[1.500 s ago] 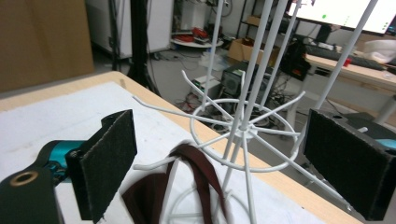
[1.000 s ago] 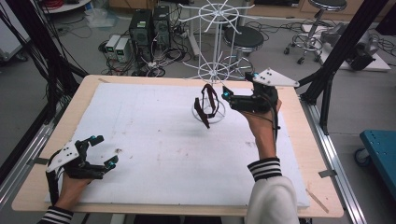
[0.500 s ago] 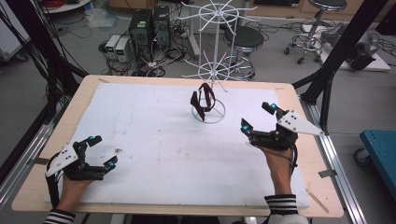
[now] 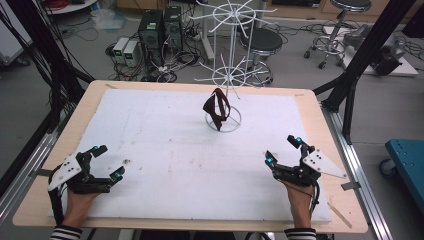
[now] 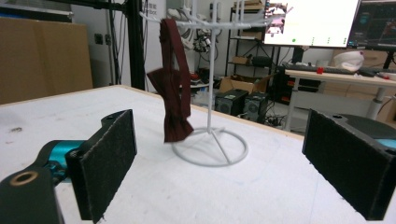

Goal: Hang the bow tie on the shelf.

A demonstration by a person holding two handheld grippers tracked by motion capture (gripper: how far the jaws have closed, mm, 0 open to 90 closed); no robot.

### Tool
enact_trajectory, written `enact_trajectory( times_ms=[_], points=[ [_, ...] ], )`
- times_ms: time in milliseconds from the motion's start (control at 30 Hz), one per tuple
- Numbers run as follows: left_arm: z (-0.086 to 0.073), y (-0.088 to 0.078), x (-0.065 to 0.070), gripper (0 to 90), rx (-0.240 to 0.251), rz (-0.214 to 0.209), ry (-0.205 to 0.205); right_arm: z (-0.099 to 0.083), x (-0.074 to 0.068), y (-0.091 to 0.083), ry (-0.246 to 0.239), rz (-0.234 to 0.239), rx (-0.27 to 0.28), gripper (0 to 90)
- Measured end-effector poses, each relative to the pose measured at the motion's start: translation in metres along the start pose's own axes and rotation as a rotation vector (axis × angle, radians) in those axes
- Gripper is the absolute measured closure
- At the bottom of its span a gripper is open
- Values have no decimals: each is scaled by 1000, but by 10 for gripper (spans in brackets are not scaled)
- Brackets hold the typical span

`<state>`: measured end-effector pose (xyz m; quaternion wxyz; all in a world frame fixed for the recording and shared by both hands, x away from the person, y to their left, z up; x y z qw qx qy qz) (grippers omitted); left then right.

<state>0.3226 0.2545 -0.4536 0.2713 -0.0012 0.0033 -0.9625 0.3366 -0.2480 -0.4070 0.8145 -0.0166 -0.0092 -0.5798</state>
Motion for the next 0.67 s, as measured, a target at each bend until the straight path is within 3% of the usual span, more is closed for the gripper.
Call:
enact_trajectory(
  times_ms=[433, 667],
  points=[
    [0, 0, -1, 17, 5, 12, -4, -48, 8, -5, 16, -39, -9, 92],
    [0, -1, -1, 17, 4, 14, -2, -48, 7, -5, -5, -43, -2, 93]
  ],
)
Point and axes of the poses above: each handheld gripper's, and its own axes: y roughly forward along the jaws, z roughly out of its top, x roughly to its right, the point moved 8 cm from there along y, roughly forward along the jaws, and after that the axes turned 15 degrees about -z, right-handed, at the moved point
